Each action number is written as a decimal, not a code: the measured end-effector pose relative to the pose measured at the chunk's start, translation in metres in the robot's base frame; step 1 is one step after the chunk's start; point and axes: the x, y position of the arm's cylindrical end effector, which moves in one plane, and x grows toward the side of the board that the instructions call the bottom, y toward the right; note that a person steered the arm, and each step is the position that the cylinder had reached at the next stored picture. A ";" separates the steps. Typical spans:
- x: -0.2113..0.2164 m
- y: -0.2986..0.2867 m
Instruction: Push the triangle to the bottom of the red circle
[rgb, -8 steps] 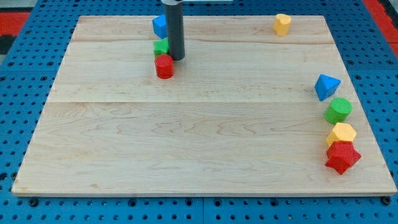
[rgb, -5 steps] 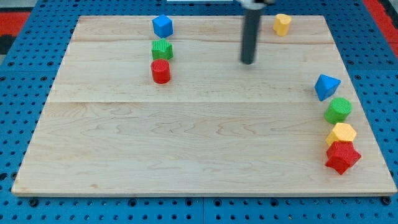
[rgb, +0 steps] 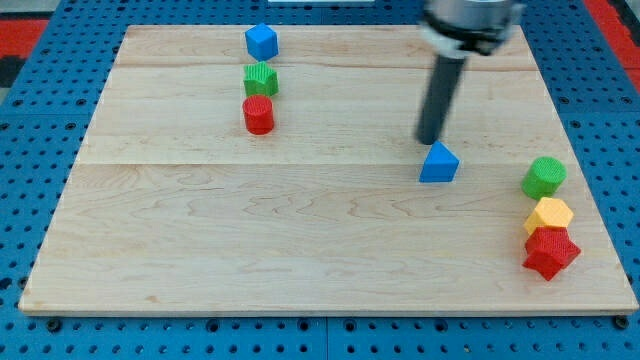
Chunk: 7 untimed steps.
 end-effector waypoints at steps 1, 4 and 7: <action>0.013 0.067; 0.065 0.044; 0.027 -0.041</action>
